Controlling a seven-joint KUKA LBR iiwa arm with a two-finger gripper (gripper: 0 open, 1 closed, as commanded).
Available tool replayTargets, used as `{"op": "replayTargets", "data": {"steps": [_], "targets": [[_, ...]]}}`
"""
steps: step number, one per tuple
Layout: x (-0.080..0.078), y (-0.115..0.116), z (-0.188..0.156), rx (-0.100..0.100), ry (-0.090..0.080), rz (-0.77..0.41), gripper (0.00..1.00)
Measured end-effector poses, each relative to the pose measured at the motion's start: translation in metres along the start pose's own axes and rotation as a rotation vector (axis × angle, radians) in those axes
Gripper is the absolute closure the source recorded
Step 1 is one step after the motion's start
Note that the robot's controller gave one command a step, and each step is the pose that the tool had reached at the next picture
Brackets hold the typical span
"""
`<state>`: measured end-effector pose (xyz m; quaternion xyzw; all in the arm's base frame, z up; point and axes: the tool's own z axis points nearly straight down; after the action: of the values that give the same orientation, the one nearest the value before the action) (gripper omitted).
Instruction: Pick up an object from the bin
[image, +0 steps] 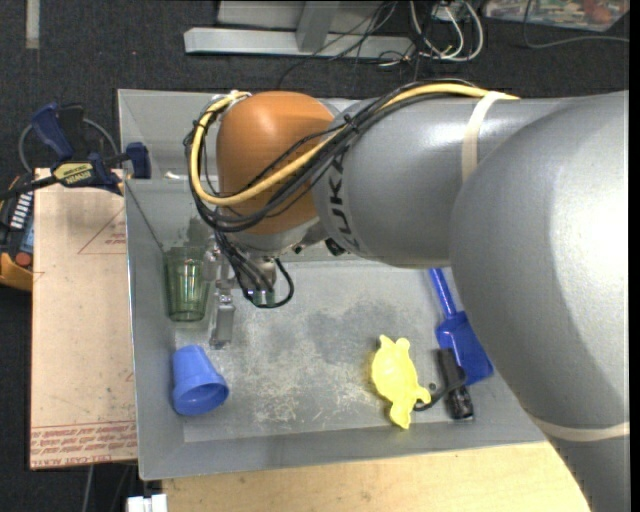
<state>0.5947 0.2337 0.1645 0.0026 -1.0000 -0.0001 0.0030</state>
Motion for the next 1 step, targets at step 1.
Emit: {"op": "replayTargets", "data": {"steps": [1], "targets": [[-0.0017, -0.0014, -0.0051, -0.001, -0.007, 0.005, 0.0]]}}
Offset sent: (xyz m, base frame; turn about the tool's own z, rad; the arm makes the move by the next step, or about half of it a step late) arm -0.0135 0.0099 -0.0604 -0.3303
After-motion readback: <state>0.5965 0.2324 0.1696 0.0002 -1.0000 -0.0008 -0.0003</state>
